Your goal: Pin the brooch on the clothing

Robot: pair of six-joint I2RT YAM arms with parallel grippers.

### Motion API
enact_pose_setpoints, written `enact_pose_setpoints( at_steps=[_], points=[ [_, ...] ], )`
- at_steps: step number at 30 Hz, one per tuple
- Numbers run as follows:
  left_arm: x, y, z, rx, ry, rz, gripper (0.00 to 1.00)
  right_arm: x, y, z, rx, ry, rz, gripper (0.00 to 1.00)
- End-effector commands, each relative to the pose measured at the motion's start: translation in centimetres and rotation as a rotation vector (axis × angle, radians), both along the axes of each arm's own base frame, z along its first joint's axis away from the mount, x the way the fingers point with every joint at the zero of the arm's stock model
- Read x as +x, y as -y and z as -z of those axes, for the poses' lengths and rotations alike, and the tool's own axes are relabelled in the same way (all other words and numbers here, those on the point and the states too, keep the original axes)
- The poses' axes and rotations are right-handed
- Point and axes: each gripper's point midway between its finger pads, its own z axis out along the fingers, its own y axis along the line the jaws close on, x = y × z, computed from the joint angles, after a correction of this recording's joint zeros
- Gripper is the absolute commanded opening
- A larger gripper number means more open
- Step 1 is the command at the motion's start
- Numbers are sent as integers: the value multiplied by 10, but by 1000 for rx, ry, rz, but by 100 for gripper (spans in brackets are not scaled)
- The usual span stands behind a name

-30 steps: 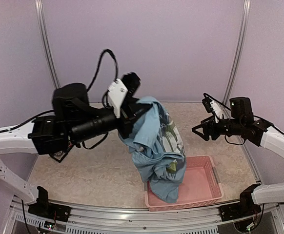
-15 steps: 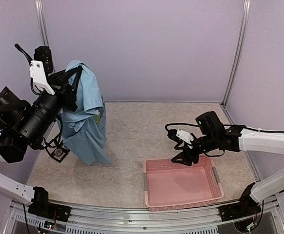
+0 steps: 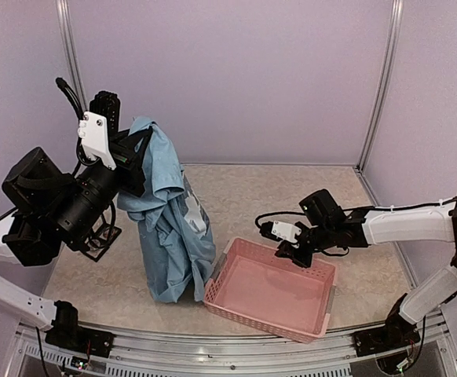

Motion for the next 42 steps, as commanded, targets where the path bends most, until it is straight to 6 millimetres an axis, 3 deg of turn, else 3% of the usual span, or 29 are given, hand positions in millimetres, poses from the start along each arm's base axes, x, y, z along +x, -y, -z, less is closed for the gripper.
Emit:
enact_pose_setpoints(
  at_steps=[1, 6, 11, 16, 18, 23, 32, 33, 36, 37, 39, 42],
  points=[
    [-3, -14, -6, -52, 6, -4, 0, 40, 24, -23, 55, 81, 149, 1],
    [-1, -21, -4, -56, -5, -28, 0, 106, 97, -35, 126, 11, 508, 0],
    [-1, -24, -1, -58, -16, -30, 0, 173, 200, -54, 240, 5, 952, 0],
    [-1, -24, 4, -45, -26, -31, 0, 224, 296, -48, 246, 13, 1262, 0],
    [-1, -24, 7, -42, -34, -29, 0, 241, 317, -42, 205, 23, 1307, 0],
    [-1, -28, 11, -58, -47, -31, 0, 283, 345, -37, 104, 71, 1315, 0],
    [2, -23, 18, -25, -46, -41, 0, 328, 401, -18, -121, 130, 1403, 0],
    [2, -23, 17, -24, -45, -37, 0, 332, 404, -15, -144, 137, 1405, 3],
    [2, -21, 18, -24, -48, -35, 0, 342, 408, -8, -193, 123, 1391, 39],
    [3, -21, 19, -23, -50, -35, 0, 345, 407, -8, -199, 109, 1383, 47],
    [3, -20, 21, -22, -52, -36, 0, 348, 402, -19, -203, 111, 1372, 52],
    [4, -17, 22, -11, -51, -33, 0, 351, 384, -59, -187, 196, 1339, 56]
  ],
)
